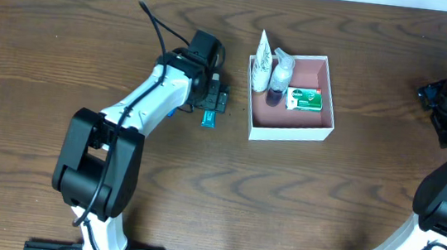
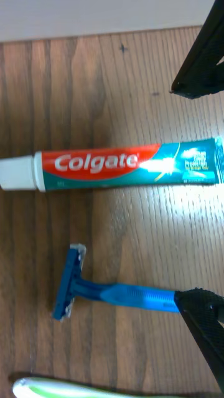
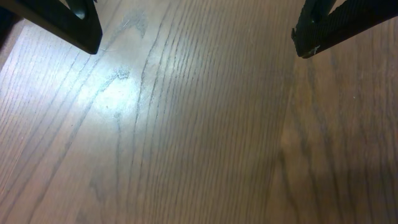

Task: Pack container
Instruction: 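Lower the left gripper over the Colgate toothpaste tube, then close the left gripper on the Colgate tube and lift it, then carry the Colgate tube over the box and release it inside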

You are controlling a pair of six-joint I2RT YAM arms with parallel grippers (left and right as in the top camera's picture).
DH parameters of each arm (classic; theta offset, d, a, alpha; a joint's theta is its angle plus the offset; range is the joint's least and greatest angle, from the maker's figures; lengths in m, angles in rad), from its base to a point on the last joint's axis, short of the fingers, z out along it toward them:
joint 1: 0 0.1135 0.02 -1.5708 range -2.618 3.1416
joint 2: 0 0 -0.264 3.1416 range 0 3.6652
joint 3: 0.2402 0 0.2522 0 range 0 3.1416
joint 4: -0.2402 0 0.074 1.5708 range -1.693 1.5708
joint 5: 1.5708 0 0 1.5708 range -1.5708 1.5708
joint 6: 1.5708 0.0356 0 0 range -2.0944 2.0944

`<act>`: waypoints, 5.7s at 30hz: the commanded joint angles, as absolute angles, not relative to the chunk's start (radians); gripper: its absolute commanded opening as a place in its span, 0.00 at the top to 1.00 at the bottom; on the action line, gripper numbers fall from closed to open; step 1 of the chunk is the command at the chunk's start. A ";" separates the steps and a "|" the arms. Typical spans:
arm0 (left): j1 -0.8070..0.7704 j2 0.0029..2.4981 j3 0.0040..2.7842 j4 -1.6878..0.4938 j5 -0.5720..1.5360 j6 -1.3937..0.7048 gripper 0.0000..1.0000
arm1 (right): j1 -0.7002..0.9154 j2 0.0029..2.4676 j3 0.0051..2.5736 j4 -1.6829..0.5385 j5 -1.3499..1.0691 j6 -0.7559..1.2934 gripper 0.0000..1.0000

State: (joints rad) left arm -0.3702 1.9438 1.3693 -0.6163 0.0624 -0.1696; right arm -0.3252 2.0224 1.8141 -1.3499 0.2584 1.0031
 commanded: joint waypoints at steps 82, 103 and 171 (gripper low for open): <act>-0.422 2.086 1.383 -0.511 -0.043 -0.282 0.17 | -0.328 2.028 1.816 -1.352 0.273 1.016 0.01; -0.422 2.085 1.383 -0.503 -0.043 -0.282 0.75 | -0.328 2.028 1.816 -1.352 0.273 1.016 0.01; -0.857 1.978 1.386 0.201 -0.223 -0.410 0.76 | -0.328 2.028 1.816 -1.350 0.273 1.016 0.01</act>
State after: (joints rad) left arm -0.8585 1.9629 1.3762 0.1898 -0.1509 -0.3977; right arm -0.3252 2.0224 1.8141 -1.3491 0.2588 1.0031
